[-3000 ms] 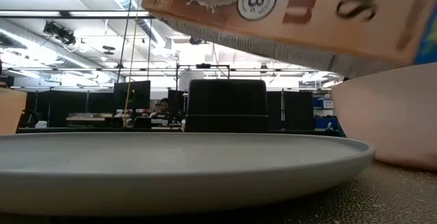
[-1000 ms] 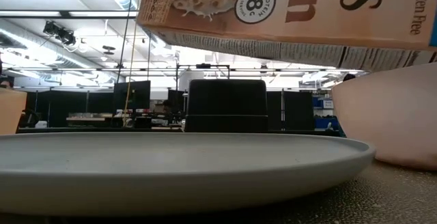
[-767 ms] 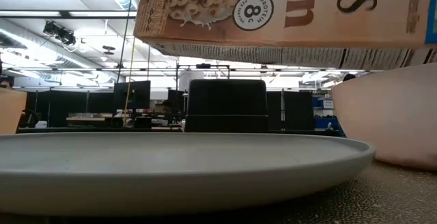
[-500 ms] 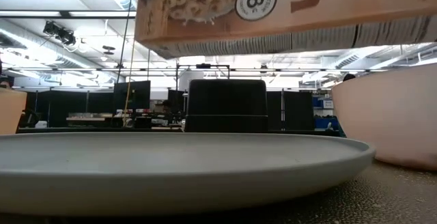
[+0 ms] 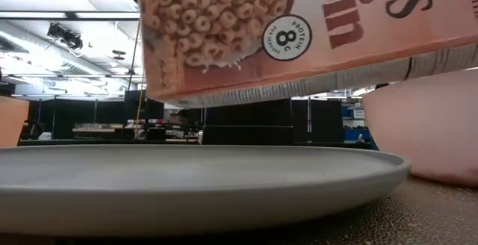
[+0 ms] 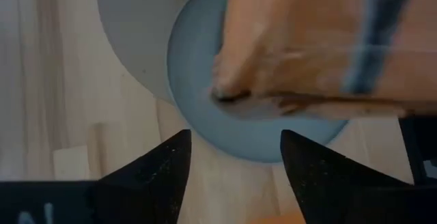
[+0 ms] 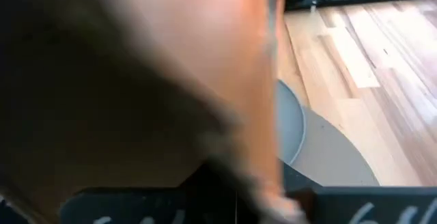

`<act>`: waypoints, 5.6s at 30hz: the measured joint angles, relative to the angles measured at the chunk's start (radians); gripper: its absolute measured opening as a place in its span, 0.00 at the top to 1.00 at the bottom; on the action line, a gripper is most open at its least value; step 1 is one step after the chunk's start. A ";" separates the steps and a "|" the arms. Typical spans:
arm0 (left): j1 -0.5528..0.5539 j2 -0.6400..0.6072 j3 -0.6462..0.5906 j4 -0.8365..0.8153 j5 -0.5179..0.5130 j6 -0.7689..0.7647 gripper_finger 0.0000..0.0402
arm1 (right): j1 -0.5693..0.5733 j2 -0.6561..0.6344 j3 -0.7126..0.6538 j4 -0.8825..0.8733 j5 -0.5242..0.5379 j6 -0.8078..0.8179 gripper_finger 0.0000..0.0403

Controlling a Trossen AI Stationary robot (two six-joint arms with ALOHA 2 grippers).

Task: Arrange a breakfast setting
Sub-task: Pour the cereal from the cereal box into the orange bowl

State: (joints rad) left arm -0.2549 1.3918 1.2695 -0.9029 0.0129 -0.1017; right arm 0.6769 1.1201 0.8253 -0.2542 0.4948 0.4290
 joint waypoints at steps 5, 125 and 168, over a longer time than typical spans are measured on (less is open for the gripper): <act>-0.019 -0.023 0.000 -0.023 -0.043 0.002 0.41 | -0.001 0.005 0.000 -0.031 0.004 0.030 0.98; -0.012 0.382 0.498 0.023 -0.108 0.106 0.97 | -0.026 -0.094 -0.002 0.070 0.016 -0.129 0.61; -0.204 -0.233 -0.206 0.641 -0.621 0.033 0.97 | 0.304 -0.325 -0.002 0.172 0.468 -0.447 0.59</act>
State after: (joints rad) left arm -0.4585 1.1590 1.0631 -0.2622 -0.6079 -0.0682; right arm 0.9806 0.7956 0.8234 -0.0826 0.9626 -0.0177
